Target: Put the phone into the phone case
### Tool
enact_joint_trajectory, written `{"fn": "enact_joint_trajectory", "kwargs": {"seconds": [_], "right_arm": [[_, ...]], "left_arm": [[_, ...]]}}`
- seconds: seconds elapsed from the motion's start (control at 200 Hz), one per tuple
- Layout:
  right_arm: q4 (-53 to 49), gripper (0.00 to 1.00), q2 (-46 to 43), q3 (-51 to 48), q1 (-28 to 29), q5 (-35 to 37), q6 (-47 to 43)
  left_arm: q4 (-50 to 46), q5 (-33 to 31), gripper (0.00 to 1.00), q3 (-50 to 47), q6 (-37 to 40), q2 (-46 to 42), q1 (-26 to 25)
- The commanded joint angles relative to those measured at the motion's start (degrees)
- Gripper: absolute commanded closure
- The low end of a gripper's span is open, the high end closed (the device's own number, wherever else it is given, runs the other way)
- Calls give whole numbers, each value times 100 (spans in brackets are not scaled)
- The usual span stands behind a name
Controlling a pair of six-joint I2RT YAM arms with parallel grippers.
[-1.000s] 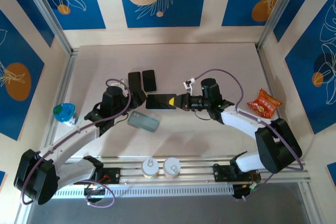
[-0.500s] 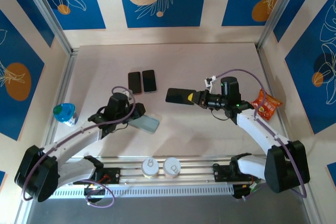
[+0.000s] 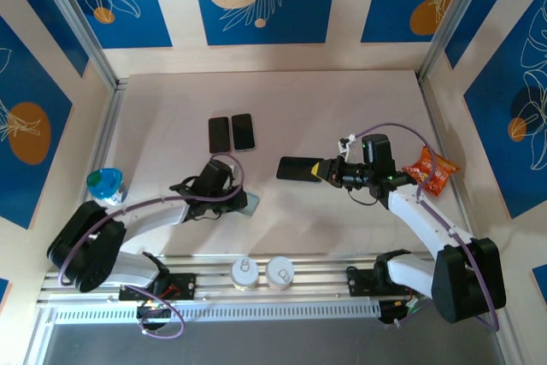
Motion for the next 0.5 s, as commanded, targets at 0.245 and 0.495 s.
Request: {"fn": "enact_joint_trajectory", "kwargs": {"seconds": [0.245,0.495], "right_arm": [[-146,100,-232,166,-179,-199,-117],[-484,100,-442,272,-305,-192,-193]], "left_arm": [[822,297,100,473,-229,1088,-305],[1312,367,100,901,-333,1814,-338]]}}
